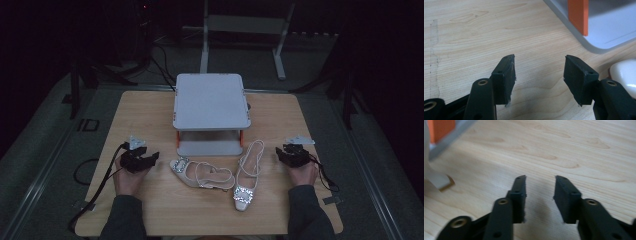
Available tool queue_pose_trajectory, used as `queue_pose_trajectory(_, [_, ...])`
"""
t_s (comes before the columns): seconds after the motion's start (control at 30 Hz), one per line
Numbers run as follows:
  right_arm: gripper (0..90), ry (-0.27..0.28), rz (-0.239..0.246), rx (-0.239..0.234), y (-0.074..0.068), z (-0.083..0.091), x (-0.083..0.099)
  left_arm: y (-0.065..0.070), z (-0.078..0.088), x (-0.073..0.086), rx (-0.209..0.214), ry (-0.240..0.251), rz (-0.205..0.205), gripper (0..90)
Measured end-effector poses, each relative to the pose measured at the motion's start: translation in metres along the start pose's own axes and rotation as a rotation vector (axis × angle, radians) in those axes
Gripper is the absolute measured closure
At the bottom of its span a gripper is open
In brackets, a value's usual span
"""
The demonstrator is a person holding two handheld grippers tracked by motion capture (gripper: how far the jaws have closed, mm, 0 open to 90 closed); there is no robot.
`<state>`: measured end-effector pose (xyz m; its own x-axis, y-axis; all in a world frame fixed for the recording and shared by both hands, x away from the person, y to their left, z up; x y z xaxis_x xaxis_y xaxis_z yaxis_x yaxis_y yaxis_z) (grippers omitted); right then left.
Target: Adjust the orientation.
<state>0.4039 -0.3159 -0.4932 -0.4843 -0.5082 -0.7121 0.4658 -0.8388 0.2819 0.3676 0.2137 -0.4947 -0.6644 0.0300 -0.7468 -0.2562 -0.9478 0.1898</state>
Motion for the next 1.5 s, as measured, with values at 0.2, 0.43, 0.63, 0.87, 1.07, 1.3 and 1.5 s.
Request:
queue_pose_trajectory(0.2, [64.9, -0.034, 0.056, 0.036, -0.008, -0.001, -0.003, 0.002, 0.011, -0.004, 0.029, 0.052, 0.009, 50.9])
queue_pose_trajectory(0.43, [62.5, -0.045, 0.027, 0.044, -0.009, 0.0, -0.005, 0.014, 0.019, -0.007, 0.013, 0.055, -0.026, 53.9])
queue_pose_trajectory(0.63, [56.9, -0.038, 0.007, 0.036, -0.009, 0.0, -0.005, 0.017, 0.018, -0.007, -0.023, 0.029, -0.026, 52.0])
queue_pose_trajectory(0.87, [52.9, -0.04, 0.007, 0.043, -0.01, 0.0, -0.006, 0.03, 0.023, -0.009, -0.02, 0.031, -0.029, 48.7])
queue_pose_trajectory(1.07, [49.6, -0.038, 0.007, 0.047, -0.01, 0.001, -0.007, 0.051, 0.028, -0.008, 0.006, 0.029, -0.036, 45.5])
queue_pose_trajectory(1.3, [48.2, -0.04, 0.004, 0.05, -0.01, 0.001, -0.007, 0.073, 0.027, -0.007, 0.035, 0.022, -0.04, 34.7])
queue_pose_trajectory(1.5, [47.9, -0.041, 0.001, 0.053, -0.01, 0.001, -0.006, 0.099, 0.019, -0.005, 0.054, -0.004, -0.076, 19.3])
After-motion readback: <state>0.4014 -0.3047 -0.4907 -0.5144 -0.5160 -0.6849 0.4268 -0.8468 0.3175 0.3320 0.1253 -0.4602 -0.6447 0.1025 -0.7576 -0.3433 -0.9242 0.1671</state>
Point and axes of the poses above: each handheld gripper's, and its own axes: z roughly backward along the jaws, x roughly out of its underside, y roughly to its right, the point moved 1 cm from there along -z, roughly forward along the jaws, and after that the axes turned 11 degrees about z, right-handed, at the moved point
